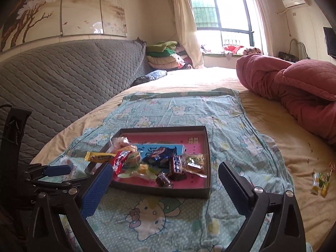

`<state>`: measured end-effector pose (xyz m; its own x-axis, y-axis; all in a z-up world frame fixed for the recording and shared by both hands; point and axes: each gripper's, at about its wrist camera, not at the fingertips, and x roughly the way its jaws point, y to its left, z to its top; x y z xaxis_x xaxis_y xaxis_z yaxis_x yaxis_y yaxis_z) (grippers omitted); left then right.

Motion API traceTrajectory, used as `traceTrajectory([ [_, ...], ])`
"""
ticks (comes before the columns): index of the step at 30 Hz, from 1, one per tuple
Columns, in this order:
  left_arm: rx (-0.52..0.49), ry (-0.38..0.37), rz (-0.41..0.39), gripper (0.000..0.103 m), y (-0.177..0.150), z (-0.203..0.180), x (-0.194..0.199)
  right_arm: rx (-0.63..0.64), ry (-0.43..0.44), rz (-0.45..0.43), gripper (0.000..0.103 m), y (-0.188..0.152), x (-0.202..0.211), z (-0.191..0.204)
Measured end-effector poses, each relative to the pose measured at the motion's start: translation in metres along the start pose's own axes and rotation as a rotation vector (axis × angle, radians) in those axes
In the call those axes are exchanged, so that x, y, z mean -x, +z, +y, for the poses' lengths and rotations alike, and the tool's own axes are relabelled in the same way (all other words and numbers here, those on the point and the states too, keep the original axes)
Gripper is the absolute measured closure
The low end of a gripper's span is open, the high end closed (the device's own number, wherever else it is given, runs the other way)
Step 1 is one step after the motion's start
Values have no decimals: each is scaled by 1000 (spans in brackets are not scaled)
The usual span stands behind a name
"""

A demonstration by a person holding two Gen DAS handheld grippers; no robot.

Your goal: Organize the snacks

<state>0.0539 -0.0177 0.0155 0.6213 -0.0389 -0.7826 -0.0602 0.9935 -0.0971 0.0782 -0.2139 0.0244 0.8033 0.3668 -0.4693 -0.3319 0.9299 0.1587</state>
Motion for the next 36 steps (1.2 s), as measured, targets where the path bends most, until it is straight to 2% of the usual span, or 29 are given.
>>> traceTrajectory([
  [10, 11, 1, 20, 22, -19, 6, 11, 15, 0, 112, 2, -18, 2, 28],
  [17, 40, -4, 57, 22, -30, 16, 7, 19, -42, 200, 2, -34, -3, 35],
  [27, 47, 6, 69, 22, -32, 19, -1, 41, -58, 244, 2, -43, -14, 36],
  [36, 44, 19, 70, 22, -31, 20, -2, 50, -43, 246, 2, -46, -16, 39],
])
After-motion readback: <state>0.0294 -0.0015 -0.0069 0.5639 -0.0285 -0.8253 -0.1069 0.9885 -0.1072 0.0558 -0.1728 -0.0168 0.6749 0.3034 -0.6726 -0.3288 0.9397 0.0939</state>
